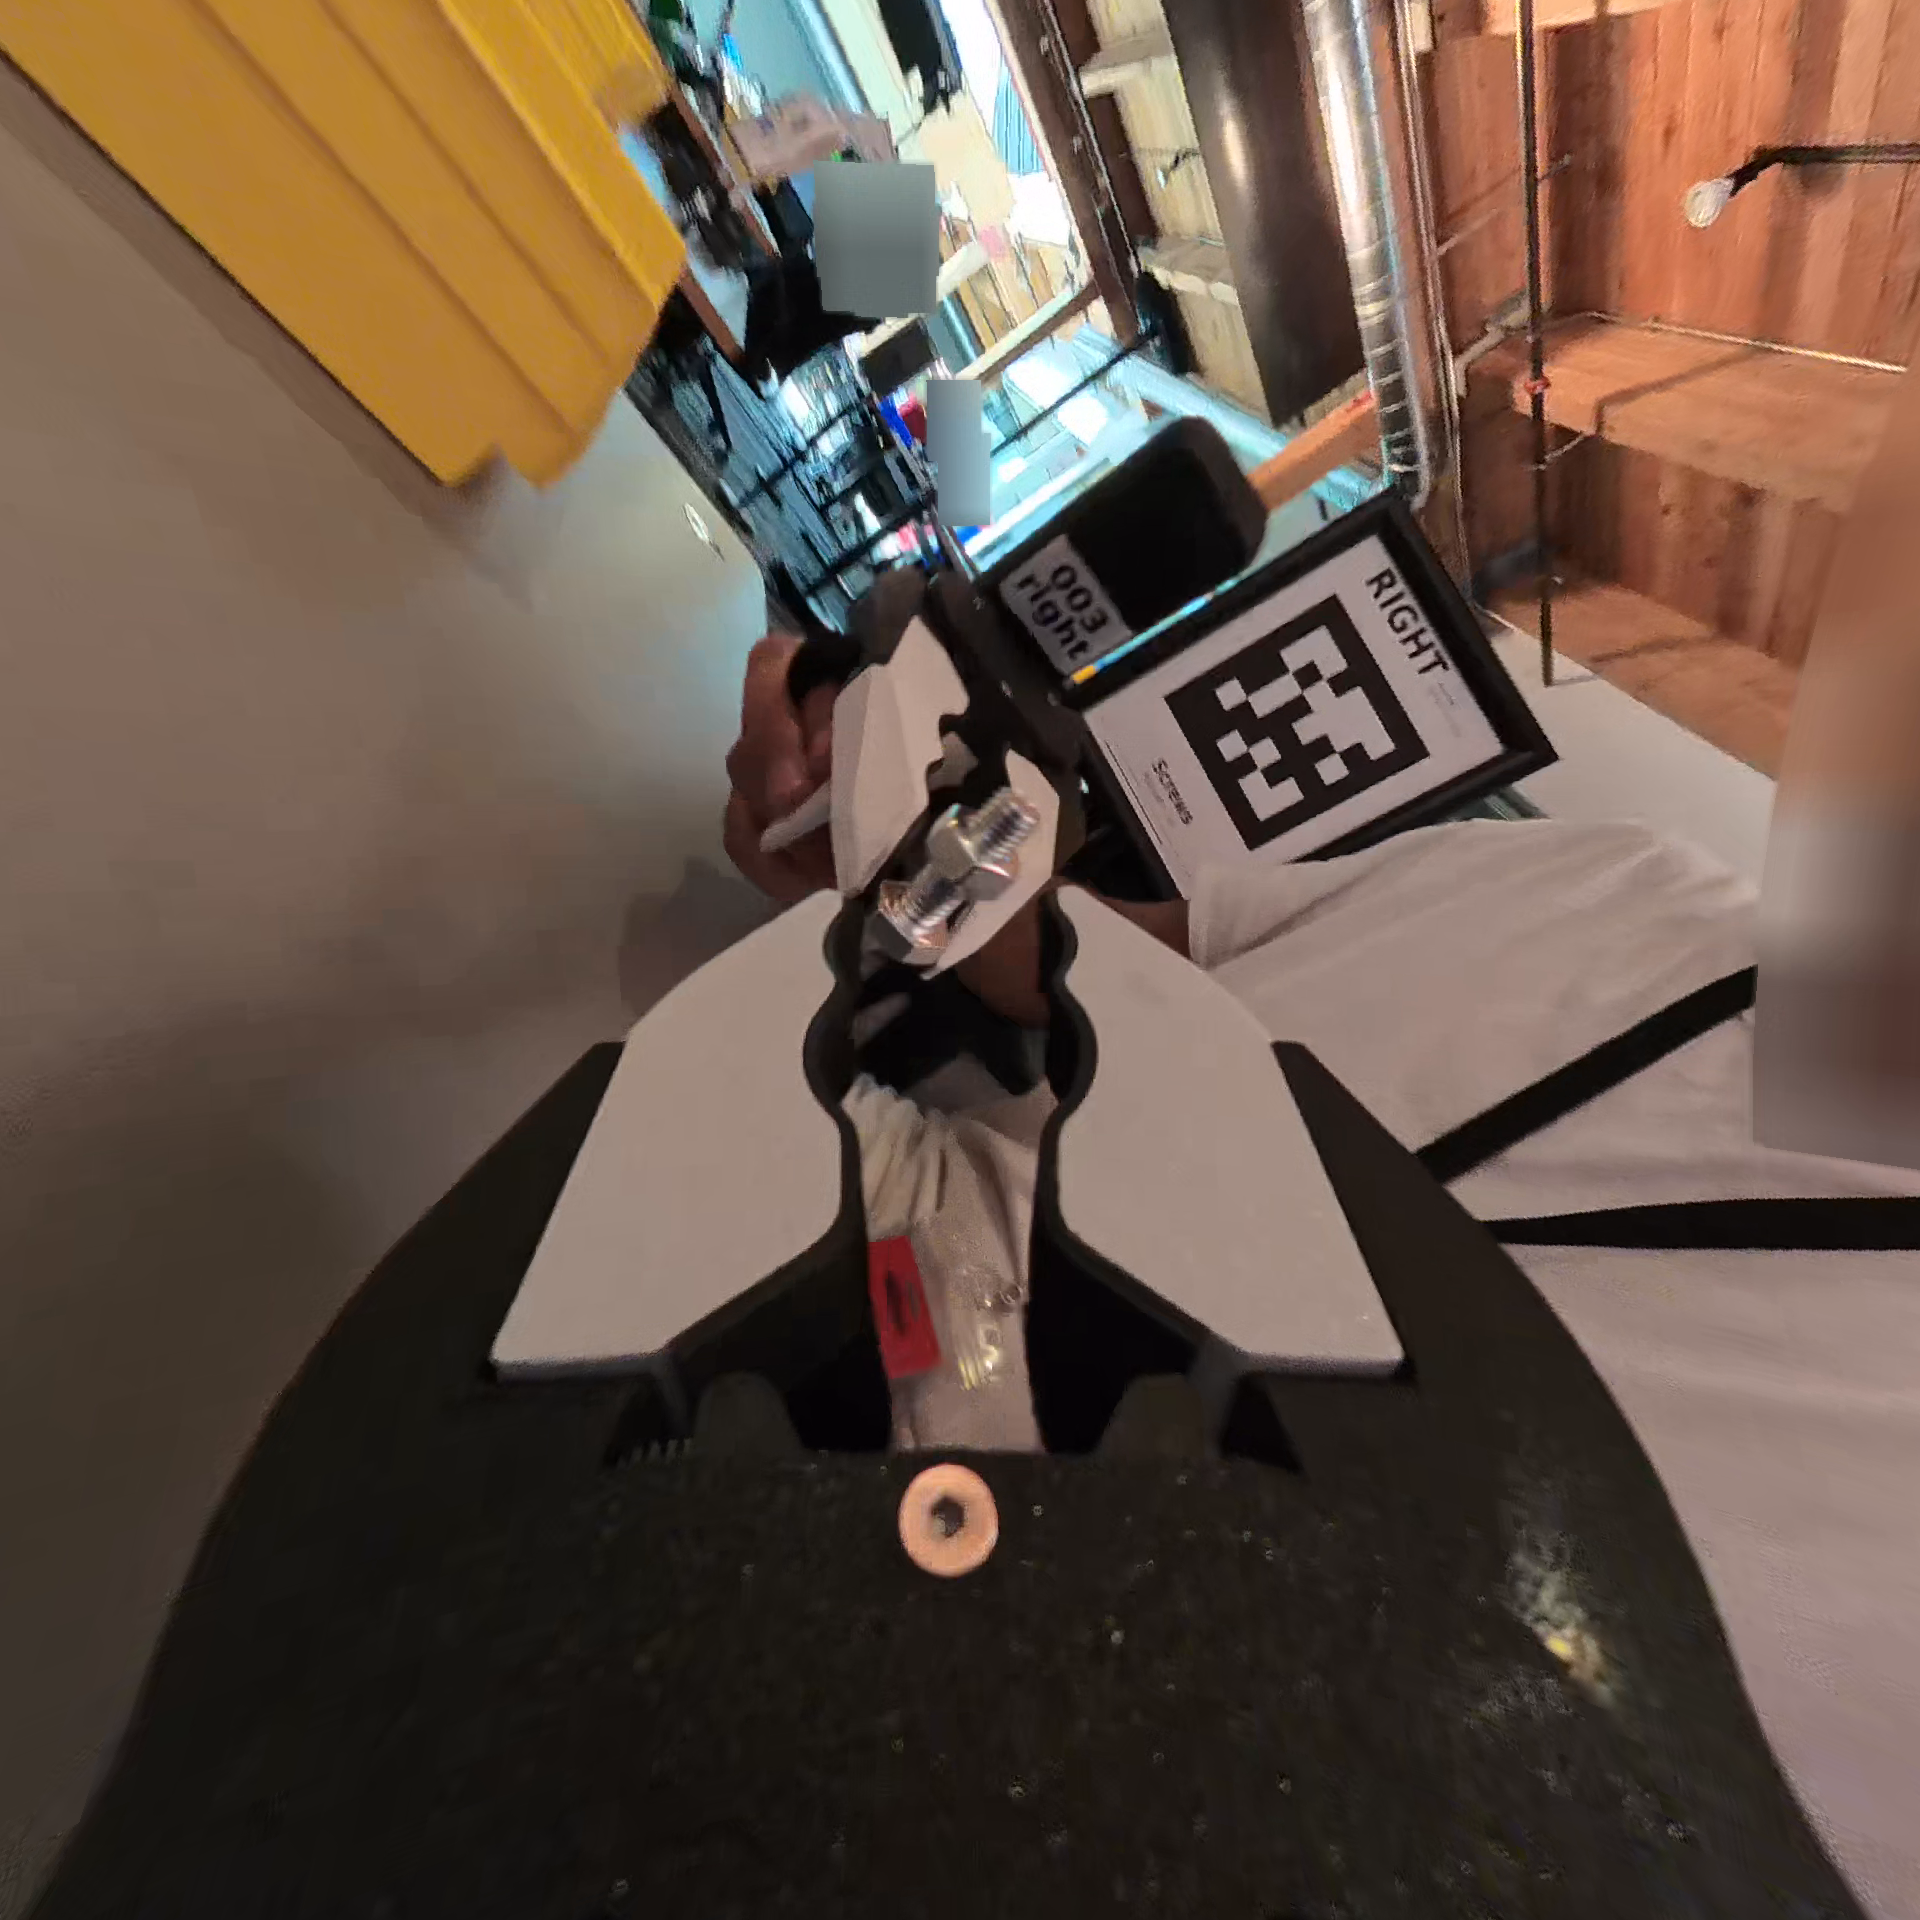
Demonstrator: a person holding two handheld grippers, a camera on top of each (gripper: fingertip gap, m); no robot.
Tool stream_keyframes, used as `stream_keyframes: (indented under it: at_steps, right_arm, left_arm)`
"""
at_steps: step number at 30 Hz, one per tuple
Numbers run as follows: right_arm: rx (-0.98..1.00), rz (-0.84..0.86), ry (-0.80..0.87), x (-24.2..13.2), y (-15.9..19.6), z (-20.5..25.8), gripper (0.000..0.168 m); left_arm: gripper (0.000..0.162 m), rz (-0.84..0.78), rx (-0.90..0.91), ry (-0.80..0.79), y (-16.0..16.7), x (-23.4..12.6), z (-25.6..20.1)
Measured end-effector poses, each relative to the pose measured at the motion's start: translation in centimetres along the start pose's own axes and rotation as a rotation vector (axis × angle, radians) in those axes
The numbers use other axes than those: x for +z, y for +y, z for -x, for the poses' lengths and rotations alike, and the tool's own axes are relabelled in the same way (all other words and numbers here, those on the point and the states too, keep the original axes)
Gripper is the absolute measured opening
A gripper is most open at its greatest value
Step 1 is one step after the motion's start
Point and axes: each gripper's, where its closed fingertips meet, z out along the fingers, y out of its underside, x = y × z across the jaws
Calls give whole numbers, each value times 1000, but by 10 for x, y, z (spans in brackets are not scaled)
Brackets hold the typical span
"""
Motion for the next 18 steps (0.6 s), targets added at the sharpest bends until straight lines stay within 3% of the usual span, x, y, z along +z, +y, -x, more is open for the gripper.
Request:
stream_keyframes:
  at_steps: [3,8,18]
  right_arm:
    - [171,-16,-60,-4,3,-6,17]
    - [414,-75,-266,-6,-3,6,16]
    - [336,-34,-203,4,3,5,17]
  left_arm:
    - [32,-20,87,-28,-3,-3,0]
    - [29,88,263,-92,15,13,4]
    - [22,50,333,-178,10,14,9]
